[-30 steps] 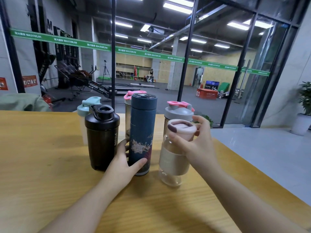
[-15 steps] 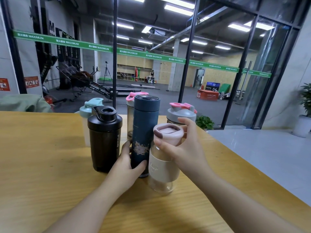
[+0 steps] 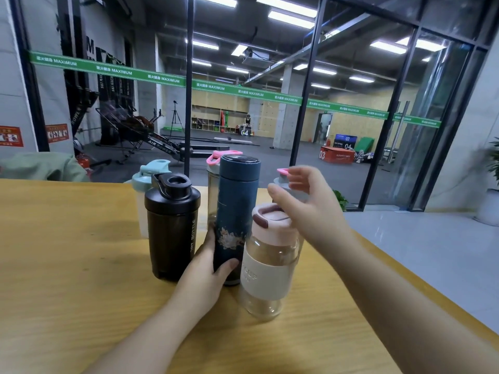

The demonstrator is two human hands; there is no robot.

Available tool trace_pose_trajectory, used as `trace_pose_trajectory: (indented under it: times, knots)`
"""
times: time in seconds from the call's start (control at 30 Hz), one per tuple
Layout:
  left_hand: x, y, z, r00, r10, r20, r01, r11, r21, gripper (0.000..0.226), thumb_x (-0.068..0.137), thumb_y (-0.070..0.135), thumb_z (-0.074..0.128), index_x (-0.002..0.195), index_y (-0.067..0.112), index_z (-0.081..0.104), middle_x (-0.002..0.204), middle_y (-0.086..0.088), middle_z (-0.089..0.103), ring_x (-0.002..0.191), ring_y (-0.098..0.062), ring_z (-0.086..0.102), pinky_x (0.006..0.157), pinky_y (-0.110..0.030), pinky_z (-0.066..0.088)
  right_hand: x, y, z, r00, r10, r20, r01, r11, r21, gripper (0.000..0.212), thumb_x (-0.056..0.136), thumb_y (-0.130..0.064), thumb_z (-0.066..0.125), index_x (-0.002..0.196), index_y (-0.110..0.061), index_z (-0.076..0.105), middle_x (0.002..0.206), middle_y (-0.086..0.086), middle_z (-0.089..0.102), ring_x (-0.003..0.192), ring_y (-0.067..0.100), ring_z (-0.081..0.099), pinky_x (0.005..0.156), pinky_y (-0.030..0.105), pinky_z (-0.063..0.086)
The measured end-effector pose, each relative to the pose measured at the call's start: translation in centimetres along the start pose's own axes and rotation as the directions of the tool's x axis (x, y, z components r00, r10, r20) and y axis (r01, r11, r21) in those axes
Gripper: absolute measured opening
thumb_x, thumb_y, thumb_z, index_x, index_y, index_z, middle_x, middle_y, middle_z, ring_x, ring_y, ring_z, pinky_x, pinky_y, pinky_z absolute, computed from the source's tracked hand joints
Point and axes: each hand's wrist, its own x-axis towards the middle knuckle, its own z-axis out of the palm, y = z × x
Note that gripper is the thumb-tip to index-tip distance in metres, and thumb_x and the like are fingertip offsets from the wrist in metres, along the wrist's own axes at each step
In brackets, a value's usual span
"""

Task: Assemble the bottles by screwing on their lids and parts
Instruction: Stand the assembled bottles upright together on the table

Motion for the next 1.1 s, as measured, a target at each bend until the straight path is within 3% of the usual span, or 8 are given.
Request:
trace_pose_trajectory:
  times: [0.13,0.23,0.37,0.53,0.6,0.67,0.83,1.1]
  knots:
    - [-0.3,0.1,0.1,1.0,0.016,-0.008,-0.015,1.0,0.027,0.083,0.092,0.022,0.059,0.124,0.061,-0.007,0.133,0.023,0.043,0.128,-0.002,0.042,0.107,-0.025,0.037,4.6,-2.0,0.6,0.979,0.016,0.204,0.029,0.976,-0.214,0.073,0.081,-0.043,0.068,0.141,-0.017,0.036,0.136,-0.002,0.049,0.118,0.013,0.049,0.093,0.026,0.042]
    - [-0.4,0.1,0.1,0.997,0.069,-0.024,-0.069,0.997,0.036,0.079,0.093,0.025,0.056,0.123,0.063,-0.007,0.14,0.016,0.045,0.129,-0.002,0.042,0.108,-0.03,0.039,7.2,-3.4,1.7,0.933,0.079,0.351,0.069,0.919,-0.388,0.085,0.078,-0.051,0.069,0.144,-0.015,0.03,0.137,0.003,0.048,0.105,0.015,0.049,0.084,0.027,0.041]
    - [-0.4,0.9,-0.2,0.986,0.156,-0.066,-0.153,0.987,0.051,0.075,0.093,0.024,0.055,0.121,0.068,0.002,0.129,0.042,0.028,0.122,0.027,0.024,0.11,-0.024,0.031,8.8,-4.0,3.0,0.904,0.122,0.411,0.09,0.883,-0.46,0.073,0.074,-0.053,0.071,0.122,0.0,0.055,0.115,0.016,0.063,0.089,0.021,0.058,0.079,0.04,0.052]
    - [-0.6,0.7,-0.4,0.994,0.102,-0.034,-0.099,0.99,0.099,0.074,0.095,0.032,0.051,0.149,0.034,0.001,0.142,0.022,0.02,0.135,0.006,0.021,0.114,-0.033,0.03,9.2,-3.6,3.0,0.935,0.11,0.337,-0.006,0.955,-0.296,0.058,0.07,-0.049,0.076,0.09,0.003,0.062,0.078,0.024,0.052,0.071,0.021,0.045,0.061,0.029,0.035]
    - [-0.6,0.7,-0.4,0.994,0.105,-0.02,-0.103,0.99,0.095,0.073,0.095,0.033,0.05,0.151,0.03,0.004,0.144,0.019,0.021,0.135,0.004,0.023,0.114,-0.03,0.029,9.6,-3.6,2.6,0.954,0.091,0.287,-0.013,0.964,-0.264,0.063,0.071,-0.046,0.077,0.108,0.003,0.061,0.092,0.018,0.061,0.083,0.027,0.057,0.07,0.033,0.048]
    - [-0.6,0.7,-0.4,0.994,0.107,-0.007,-0.106,0.991,0.082,0.07,0.095,0.033,0.051,0.151,0.03,0.008,0.14,0.024,0.02,0.132,0.009,0.02,0.114,-0.028,0.029,10.2,-3.6,2.5,0.966,0.095,0.242,-0.027,0.963,-0.269,0.076,0.071,-0.046,0.077,0.121,0.007,0.056,0.117,0.023,0.061,0.097,0.031,0.06,0.09,0.046,0.05]
    - [-0.7,0.7,-0.3,0.991,0.123,0.048,-0.127,0.988,0.092,0.057,0.096,0.035,0.046,0.144,0.039,0.017,0.135,0.026,0.025,0.136,0.003,0.025,0.114,-0.029,0.029,13.0,-2.3,2.6,0.975,0.137,0.175,-0.079,0.95,-0.303,0.051,0.074,-0.042,0.076,0.102,-0.004,0.059,0.089,0.008,0.062,0.071,0.015,0.052,0.057,0.027,0.045]
    - [-0.8,0.7,-0.5,0.989,0.127,0.076,-0.126,0.992,-0.015,0.047,0.088,0.063,0.032,0.132,0.047,0.037,0.132,0.025,0.05,0.122,0.01,0.044,0.105,-0.028,0.042,15.8,0.1,2.9,0.968,0.243,0.063,-0.215,0.933,-0.289,0.044,0.079,-0.039,0.073,0.1,-0.007,0.051,0.077,0.001,0.051,0.065,0.011,0.048,0.048,0.022,0.035]
